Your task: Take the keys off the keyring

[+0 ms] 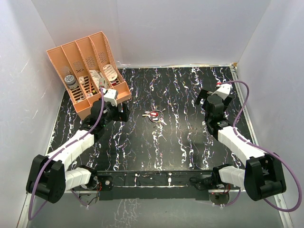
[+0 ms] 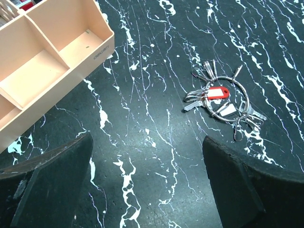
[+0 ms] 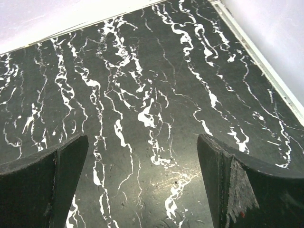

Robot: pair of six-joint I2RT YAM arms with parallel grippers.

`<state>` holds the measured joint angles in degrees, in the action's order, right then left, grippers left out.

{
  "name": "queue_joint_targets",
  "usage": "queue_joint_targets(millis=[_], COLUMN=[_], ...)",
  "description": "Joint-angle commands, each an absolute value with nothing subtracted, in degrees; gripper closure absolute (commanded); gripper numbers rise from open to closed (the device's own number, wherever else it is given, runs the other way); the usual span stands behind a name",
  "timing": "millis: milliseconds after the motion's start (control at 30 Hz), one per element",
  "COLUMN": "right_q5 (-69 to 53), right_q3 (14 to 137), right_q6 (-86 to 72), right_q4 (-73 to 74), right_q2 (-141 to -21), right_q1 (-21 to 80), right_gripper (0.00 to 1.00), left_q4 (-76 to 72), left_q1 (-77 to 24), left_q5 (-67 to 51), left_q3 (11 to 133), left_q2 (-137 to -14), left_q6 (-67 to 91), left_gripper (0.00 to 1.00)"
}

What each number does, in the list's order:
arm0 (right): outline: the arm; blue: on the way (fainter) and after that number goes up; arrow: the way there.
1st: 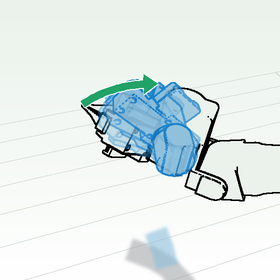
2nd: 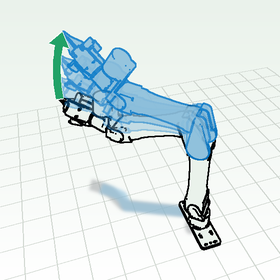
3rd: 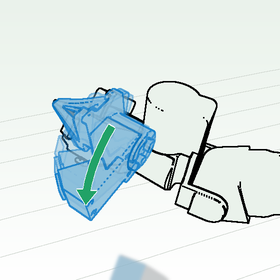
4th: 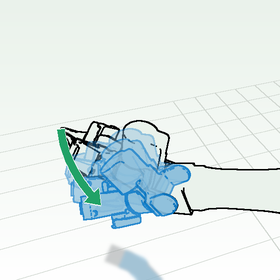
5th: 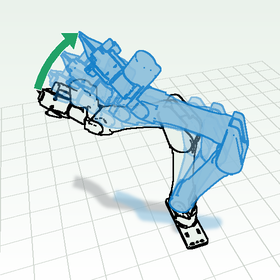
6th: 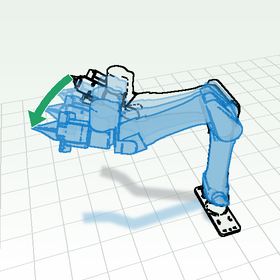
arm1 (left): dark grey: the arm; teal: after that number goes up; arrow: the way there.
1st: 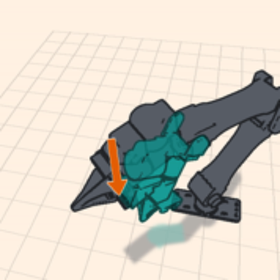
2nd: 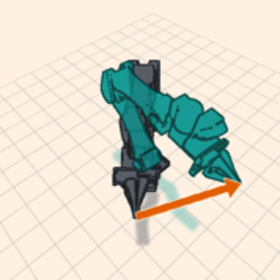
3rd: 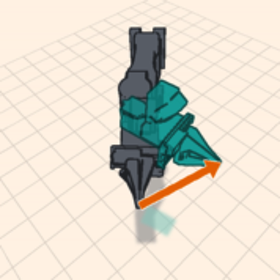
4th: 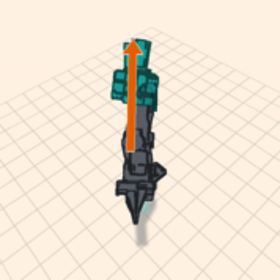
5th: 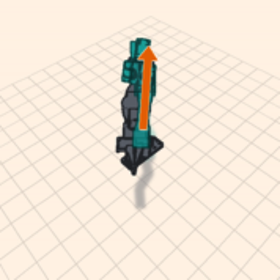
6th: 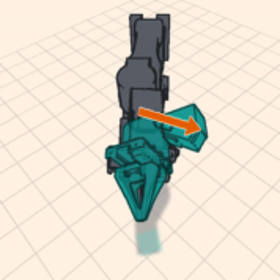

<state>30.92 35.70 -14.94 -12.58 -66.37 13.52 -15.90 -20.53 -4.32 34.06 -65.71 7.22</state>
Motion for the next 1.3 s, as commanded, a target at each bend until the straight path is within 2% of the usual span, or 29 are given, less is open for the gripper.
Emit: queue_joint_targets(millis=[0,433,633,700,767,900,933,1000,1067,1133,1267], right_q5=[24.95,16.96,13.63,12.82,12.12,10.06,9.65,9.09,8.28,7.33,7.55], right_q3=[37.24,40.08,43.22,44.03,44.7,44.57,44.25,43.61,43.35,43.46,44.92], right_q6=[-14.16,-13.13,-10.95,-10.58,-10.67,-11.39,-11.68,-12.26,-12.83,-13.12,-12.93], right_q4=[-13.96,-11.36,-9.35,-8.88,-8.1,-6.83,-6.85,-6.98,-7.21,-7.86,-8.36], right_q2=[-67.03,-69.7,-70.64,-71.1,-71.95,-74.07,-74.62,-75.85,-77.18,-78.59,-82.18], right_q1=[13.68,17.39,23.59,25.56,26.79,28.76,29.26,30.04,30.79,31.76,34.19], right_gripper=[0.02,0.02,0.03,0.08,0.19,0.54,0.59,0.63,0.63,0.62,0.59], left_q4=[-16.58,-19.54,-13.53,-11.71,-12.77,-17.03,-17.49,-17.35,-15.62,-14.69,-15.17], left_q1=[-20.66,-20.66,-20.67,-20.66,-20.66,-20.72,-20.67,-20.66,-20.65,-20.65,-20.69], left_q5=[-1.75,0.34,-5.01,-4.53,-2.09,0.49,0.26,-0.82,-1.97,-3.56,-5.09], left_q3=[36.96,38.55,42.56,43.79,43.2,39.08,38.29,37.62,38.15,38.4,37.91], left_q2=[-67.24,-68.85,-69.39,-69.29,-68.86,-66.29,-65.51,-64.7,-64.68,-65.02,-65.2], left_q6=[8.63,13.96,10.03,10.53,11.6,14.28,14.99,14.91,14.7,14.42,16.4], left_gripper=[0.01,0.01,0.01,0.01,0.01,0.01,0.01,0.01,0.07,0.2,0.6])
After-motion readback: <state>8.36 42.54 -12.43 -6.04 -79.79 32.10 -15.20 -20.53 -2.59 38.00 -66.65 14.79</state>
